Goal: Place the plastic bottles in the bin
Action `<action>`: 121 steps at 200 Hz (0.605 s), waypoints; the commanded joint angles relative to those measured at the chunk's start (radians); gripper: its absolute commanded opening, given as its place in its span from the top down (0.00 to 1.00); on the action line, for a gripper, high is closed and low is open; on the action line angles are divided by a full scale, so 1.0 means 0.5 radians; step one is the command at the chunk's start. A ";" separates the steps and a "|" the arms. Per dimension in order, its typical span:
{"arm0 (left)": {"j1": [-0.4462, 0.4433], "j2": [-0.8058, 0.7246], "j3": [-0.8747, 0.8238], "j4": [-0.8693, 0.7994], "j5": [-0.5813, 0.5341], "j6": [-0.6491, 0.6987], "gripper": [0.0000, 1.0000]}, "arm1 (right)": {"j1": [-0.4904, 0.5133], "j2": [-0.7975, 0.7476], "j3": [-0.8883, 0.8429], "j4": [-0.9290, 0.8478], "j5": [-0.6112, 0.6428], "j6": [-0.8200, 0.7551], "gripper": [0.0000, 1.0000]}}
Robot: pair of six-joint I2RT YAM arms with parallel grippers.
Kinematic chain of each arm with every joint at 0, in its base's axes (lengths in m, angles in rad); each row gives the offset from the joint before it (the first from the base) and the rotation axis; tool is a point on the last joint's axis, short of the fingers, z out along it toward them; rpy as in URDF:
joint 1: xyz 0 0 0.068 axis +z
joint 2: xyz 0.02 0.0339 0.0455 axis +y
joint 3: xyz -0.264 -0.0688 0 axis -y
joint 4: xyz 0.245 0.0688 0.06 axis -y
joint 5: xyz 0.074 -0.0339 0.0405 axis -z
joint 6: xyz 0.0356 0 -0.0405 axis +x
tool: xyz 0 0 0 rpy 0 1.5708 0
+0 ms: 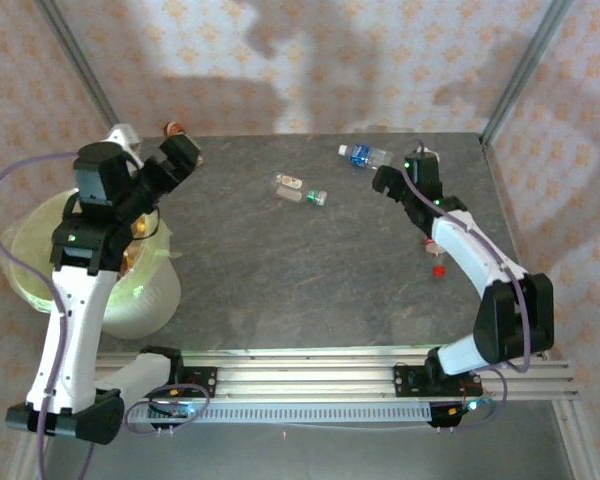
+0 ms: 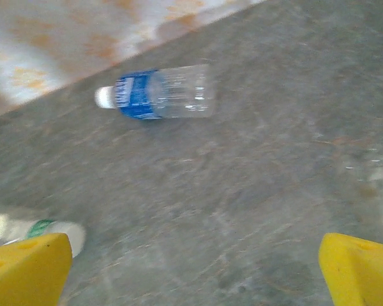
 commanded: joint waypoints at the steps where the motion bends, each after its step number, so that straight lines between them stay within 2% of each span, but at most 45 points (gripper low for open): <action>1: -0.196 0.139 0.082 0.152 -0.030 0.061 0.00 | -0.176 0.082 0.093 -0.317 0.101 -0.048 0.01; 25: -0.352 0.276 0.143 0.200 -0.016 0.112 0.00 | -0.374 0.171 0.145 -0.507 -0.034 -0.124 0.01; 46: -0.384 0.348 0.152 0.236 -0.014 0.131 0.00 | -0.469 0.284 0.171 -0.712 -0.130 -0.239 0.01; 93: -0.384 0.381 0.132 0.251 -0.080 0.118 0.00 | -0.495 0.417 0.123 -0.793 -0.135 -0.412 0.00; 121: -0.384 0.378 0.149 0.127 -0.231 0.069 0.00 | -0.500 0.499 0.090 -0.781 -0.080 -0.447 0.02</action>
